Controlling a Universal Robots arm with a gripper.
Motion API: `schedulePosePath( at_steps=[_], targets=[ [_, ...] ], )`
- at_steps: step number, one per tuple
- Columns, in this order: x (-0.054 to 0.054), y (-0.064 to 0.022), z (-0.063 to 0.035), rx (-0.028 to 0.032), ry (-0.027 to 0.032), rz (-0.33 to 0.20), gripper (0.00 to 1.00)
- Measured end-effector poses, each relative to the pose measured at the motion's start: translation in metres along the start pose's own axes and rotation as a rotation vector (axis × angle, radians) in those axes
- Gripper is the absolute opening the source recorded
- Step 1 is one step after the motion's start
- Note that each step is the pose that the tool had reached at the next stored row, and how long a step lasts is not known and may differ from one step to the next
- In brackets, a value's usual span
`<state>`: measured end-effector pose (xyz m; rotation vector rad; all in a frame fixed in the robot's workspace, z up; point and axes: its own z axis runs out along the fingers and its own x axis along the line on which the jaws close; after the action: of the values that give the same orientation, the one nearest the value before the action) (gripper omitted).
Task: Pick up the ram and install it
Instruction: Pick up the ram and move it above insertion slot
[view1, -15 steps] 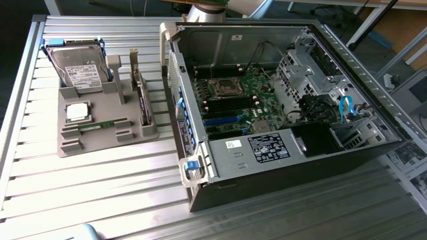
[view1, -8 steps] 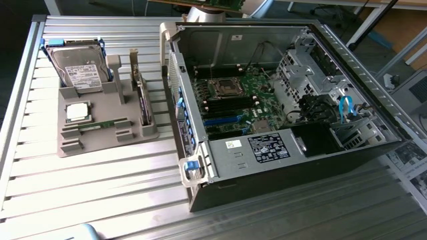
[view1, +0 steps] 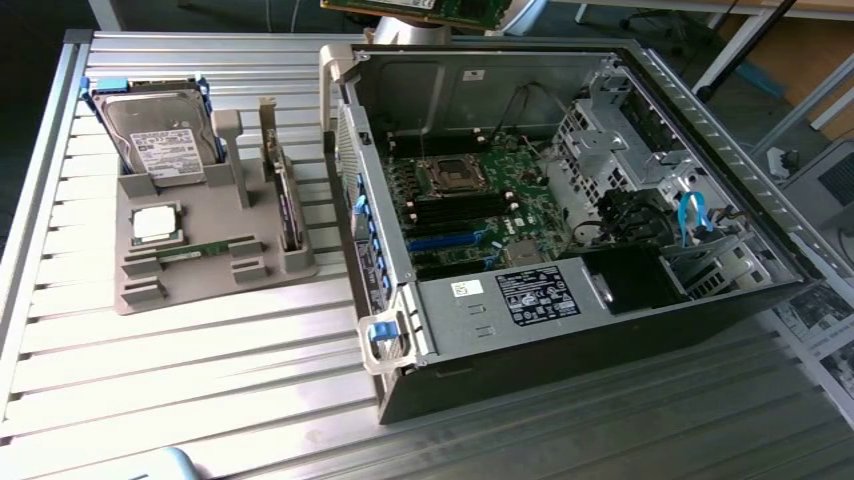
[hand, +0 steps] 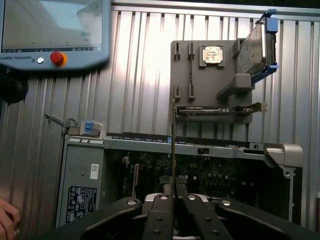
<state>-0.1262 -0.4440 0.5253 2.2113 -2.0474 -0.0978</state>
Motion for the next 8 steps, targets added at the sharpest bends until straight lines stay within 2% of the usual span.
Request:
schedulePosePath(
  at_steps=[8],
  targets=[
    [0.001,-0.0144,0.003,-0.0048,-0.0004,0.0,0.13]
  ],
)
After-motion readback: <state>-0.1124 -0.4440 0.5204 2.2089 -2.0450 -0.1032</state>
